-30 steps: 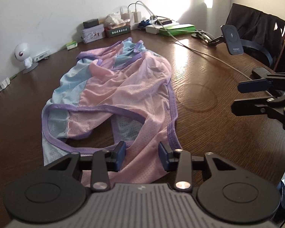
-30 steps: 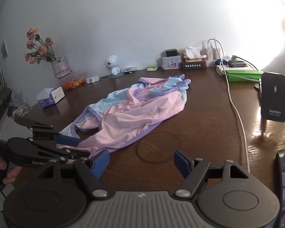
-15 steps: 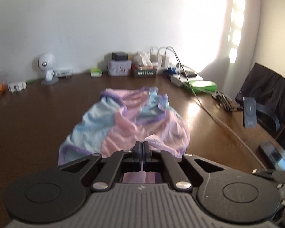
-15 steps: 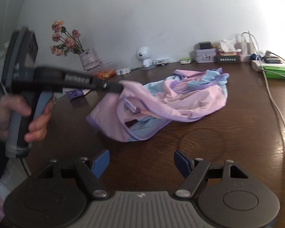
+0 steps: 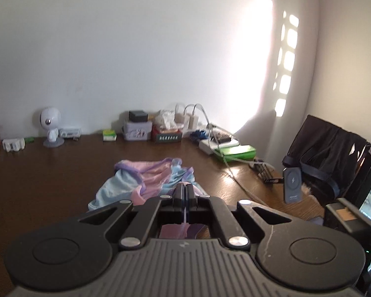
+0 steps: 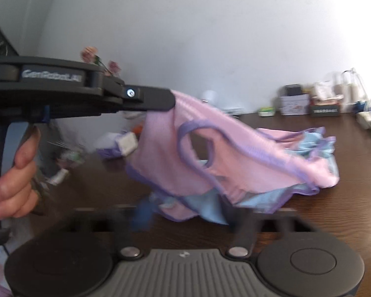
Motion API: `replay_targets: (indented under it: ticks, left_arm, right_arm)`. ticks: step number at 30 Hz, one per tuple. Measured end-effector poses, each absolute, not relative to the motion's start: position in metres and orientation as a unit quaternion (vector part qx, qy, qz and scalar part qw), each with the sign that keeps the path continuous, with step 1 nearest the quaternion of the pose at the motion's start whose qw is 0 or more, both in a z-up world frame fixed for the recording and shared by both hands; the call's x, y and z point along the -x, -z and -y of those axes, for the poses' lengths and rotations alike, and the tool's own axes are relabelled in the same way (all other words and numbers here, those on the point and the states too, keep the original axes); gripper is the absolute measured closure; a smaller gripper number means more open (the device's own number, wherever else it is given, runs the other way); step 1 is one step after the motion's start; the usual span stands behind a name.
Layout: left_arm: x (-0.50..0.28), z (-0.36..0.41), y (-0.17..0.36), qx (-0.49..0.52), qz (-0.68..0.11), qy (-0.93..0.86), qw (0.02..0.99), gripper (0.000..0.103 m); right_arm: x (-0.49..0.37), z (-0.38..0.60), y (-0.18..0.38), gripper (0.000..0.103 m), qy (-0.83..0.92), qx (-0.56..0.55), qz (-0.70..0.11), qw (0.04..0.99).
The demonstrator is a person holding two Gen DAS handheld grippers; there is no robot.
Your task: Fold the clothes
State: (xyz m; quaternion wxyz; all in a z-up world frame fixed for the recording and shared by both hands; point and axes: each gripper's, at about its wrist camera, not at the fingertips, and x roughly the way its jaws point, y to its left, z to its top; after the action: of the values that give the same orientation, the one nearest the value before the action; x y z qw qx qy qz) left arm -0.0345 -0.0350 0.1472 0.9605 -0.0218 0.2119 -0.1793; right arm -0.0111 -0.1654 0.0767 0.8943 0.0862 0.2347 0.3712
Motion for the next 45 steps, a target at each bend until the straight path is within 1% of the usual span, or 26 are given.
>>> replay_targets:
  ticks: [4, 9, 12, 14, 16, 17, 19, 20, 21, 22, 23, 24, 26, 28, 29, 30, 32, 33, 34, 35, 38, 40, 42, 43, 45]
  left_arm:
    - [0.056, 0.039, -0.166, 0.02, -0.187, 0.193, 0.963, 0.102]
    - [0.048, 0.05, -0.179, -0.016, -0.17, 0.192, 0.966, 0.102]
    - [0.013, 0.058, -0.152, -0.045, -0.202, 0.188, 0.96, 0.102]
    - [-0.011, 0.063, -0.132, -0.065, -0.226, 0.185, 0.954, 0.102]
    - [-0.031, 0.061, -0.113, -0.055, -0.252, 0.181, 0.949, 0.102]
    - [-0.04, 0.06, -0.103, -0.047, -0.266, 0.179, 0.946, 0.102]
    - [-0.054, 0.055, -0.089, -0.032, -0.284, 0.179, 0.941, 0.102]
    - [-0.055, 0.053, -0.088, -0.028, -0.283, 0.183, 0.941, 0.102]
    - [-0.055, 0.052, -0.09, -0.029, -0.28, 0.187, 0.941, 0.102]
    - [-0.054, 0.052, -0.093, -0.03, -0.277, 0.19, 0.941, 0.102]
    - [-0.053, 0.051, -0.096, -0.031, -0.274, 0.193, 0.942, 0.102]
    - [-0.05, 0.052, -0.1, -0.032, -0.27, 0.195, 0.942, 0.102]
    - [-0.043, 0.051, -0.107, -0.025, -0.262, 0.2, 0.944, 0.102]
    - [-0.037, 0.051, -0.113, -0.019, -0.257, 0.204, 0.945, 0.102]
    - [-0.035, 0.051, -0.114, -0.024, -0.252, 0.202, 0.946, 0.102]
    - [-0.036, 0.052, -0.112, -0.028, -0.252, 0.196, 0.947, 0.102]
    - [-0.041, 0.052, -0.106, -0.035, -0.256, 0.182, 0.949, 0.099]
    - [-0.044, 0.051, -0.099, -0.04, -0.265, 0.176, 0.947, 0.087]
    - [-0.048, 0.051, -0.089, -0.046, -0.278, 0.17, 0.944, 0.072]
    - [-0.051, 0.05, -0.08, -0.051, -0.291, 0.165, 0.941, 0.068]
    - [-0.035, 0.04, -0.064, -0.058, -0.297, 0.149, 0.942, 0.066]
    - [-0.012, 0.028, -0.063, -0.038, -0.288, 0.144, 0.946, 0.055]
    - [0.006, 0.026, -0.062, -0.036, -0.282, 0.143, 0.948, 0.05]
    - [0.006, 0.033, -0.058, -0.053, -0.286, 0.144, 0.946, 0.046]
    - [0.005, 0.046, -0.05, -0.085, -0.293, 0.146, 0.941, 0.042]
  right_arm:
    - [0.035, 0.191, -0.092, 0.101, -0.367, -0.096, -0.191, 0.905]
    - [0.051, 0.243, -0.126, 0.103, -0.364, -0.125, -0.186, 0.904]
    - [0.039, 0.26, -0.132, 0.103, -0.335, -0.129, -0.197, 0.912]
    - [0.015, 0.263, -0.119, 0.103, -0.306, -0.129, -0.237, 0.913]
    - [-0.005, 0.26, -0.103, 0.101, -0.272, -0.111, -0.277, 0.915]
    - [-0.007, 0.255, -0.097, 0.095, -0.265, -0.096, -0.287, 0.915]
    - [-0.003, 0.242, -0.09, 0.089, -0.296, -0.08, -0.295, 0.905]
    - [0.0, 0.229, -0.088, 0.065, -0.313, -0.069, -0.29, 0.902]
    - [0.003, 0.217, -0.086, 0.036, -0.329, -0.057, -0.285, 0.898]
    - [0.007, 0.204, -0.084, 0.031, -0.34, -0.041, -0.279, 0.897]
    - [0.008, 0.187, -0.083, 0.035, -0.333, -0.007, -0.271, 0.903]
    - [0.004, 0.172, -0.081, 0.042, -0.315, 0.021, -0.27, 0.91]
    - [-0.011, 0.153, -0.078, 0.045, -0.279, 0.052, -0.275, 0.918]
    - [-0.021, 0.141, -0.075, 0.06, -0.27, 0.072, -0.279, 0.919]
    - [-0.025, 0.138, -0.074, 0.091, -0.272, 0.073, -0.288, 0.915]
    - [-0.024, 0.139, -0.074, 0.1, -0.274, 0.067, -0.293, 0.913]
    - [-0.016, 0.146, -0.079, 0.1, -0.282, 0.051, -0.281, 0.916]
    - [-0.01, 0.151, -0.084, 0.1, -0.284, 0.041, -0.275, 0.918]
    - [-0.008, 0.157, -0.087, 0.1, -0.282, 0.027, -0.269, 0.921]
    - [-0.004, 0.167, -0.091, 0.1, -0.279, 0.012, -0.266, 0.923]
    - [0.003, 0.196, -0.096, 0.1, -0.268, -0.035, -0.269, 0.924]
    - [0.006, 0.214, -0.094, 0.1, -0.262, -0.062, -0.277, 0.922]
    - [0.008, 0.229, -0.09, 0.1, -0.259, -0.085, -0.287, 0.918]
    - [0.009, 0.235, -0.087, 0.1, -0.258, -0.094, -0.29, 0.917]
    - [0.007, 0.241, -0.082, 0.1, -0.26, -0.1, -0.295, 0.914]
